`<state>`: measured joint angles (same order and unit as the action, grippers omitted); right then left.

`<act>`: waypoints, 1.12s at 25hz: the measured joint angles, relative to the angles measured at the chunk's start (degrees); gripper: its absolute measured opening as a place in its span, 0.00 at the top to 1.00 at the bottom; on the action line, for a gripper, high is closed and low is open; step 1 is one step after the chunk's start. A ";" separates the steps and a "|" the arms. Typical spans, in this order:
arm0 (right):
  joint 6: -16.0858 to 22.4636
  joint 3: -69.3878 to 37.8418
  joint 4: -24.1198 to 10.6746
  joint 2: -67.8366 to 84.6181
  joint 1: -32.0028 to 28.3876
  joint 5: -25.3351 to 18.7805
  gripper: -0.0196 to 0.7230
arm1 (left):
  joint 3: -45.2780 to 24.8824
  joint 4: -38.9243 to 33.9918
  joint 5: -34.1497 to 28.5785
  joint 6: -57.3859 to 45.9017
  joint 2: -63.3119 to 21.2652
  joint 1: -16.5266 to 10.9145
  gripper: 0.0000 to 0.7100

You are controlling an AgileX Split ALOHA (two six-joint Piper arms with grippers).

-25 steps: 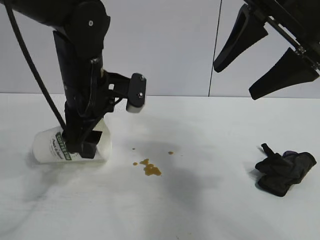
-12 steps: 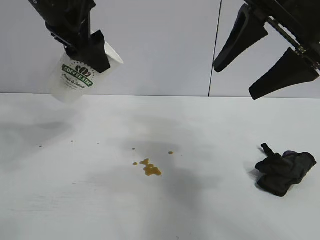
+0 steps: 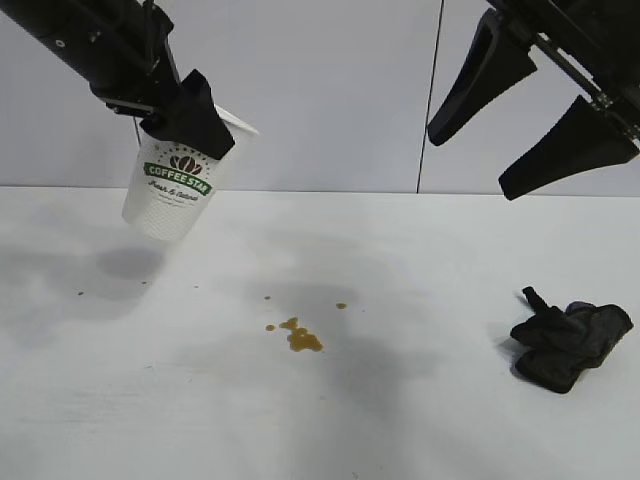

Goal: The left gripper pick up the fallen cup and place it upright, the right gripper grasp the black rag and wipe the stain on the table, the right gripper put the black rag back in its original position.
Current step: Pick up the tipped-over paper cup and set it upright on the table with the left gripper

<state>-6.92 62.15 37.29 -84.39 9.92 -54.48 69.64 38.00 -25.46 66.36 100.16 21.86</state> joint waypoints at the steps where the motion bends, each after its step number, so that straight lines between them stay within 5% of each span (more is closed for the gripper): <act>1: 0.00 0.00 0.00 0.00 0.00 0.00 0.37 | -1.25 2.15 1.83 2.31 0.00 0.00 0.29; 12: 0.00 0.00 -0.13 0.00 0.00 0.00 0.37 | -14.21 20.29 20.54 17.98 0.00 -0.38 0.29; 28: 0.00 0.00 -0.15 0.00 0.00 0.00 0.37 | -14.89 31.68 20.64 18.01 -0.11 -0.43 0.29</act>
<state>-6.92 62.15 37.14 -84.39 9.92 -54.48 54.75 69.68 -4.82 84.36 100.04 21.43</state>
